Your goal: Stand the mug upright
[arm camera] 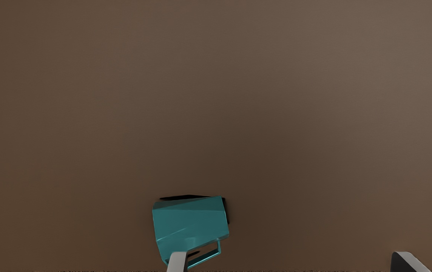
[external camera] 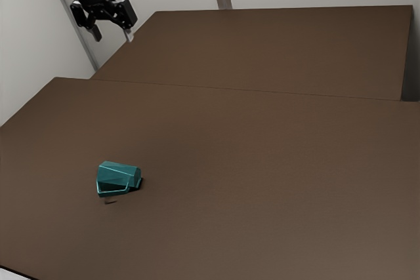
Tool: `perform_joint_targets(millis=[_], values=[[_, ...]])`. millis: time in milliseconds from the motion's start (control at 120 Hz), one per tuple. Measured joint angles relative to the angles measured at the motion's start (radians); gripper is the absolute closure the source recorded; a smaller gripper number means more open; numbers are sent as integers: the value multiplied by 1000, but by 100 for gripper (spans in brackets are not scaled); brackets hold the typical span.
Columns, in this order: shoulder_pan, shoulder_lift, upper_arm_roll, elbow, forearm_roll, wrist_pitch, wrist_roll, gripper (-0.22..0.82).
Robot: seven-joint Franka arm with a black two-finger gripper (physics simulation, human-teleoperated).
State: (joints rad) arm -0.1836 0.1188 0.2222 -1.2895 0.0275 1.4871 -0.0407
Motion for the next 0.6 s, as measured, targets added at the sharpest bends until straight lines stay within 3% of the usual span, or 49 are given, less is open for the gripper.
perform_joint_targets(millis=[108, 267, 417, 600], values=[[-29, -30, 5, -18, -2, -5, 1, 2], [-57, -97, 49, -243, -111, 51, 6, 2], [-7, -146, 105, -509, -309, 183, 62, 2], [146, -145, 214, -666, -492, 283, 187, 2]])
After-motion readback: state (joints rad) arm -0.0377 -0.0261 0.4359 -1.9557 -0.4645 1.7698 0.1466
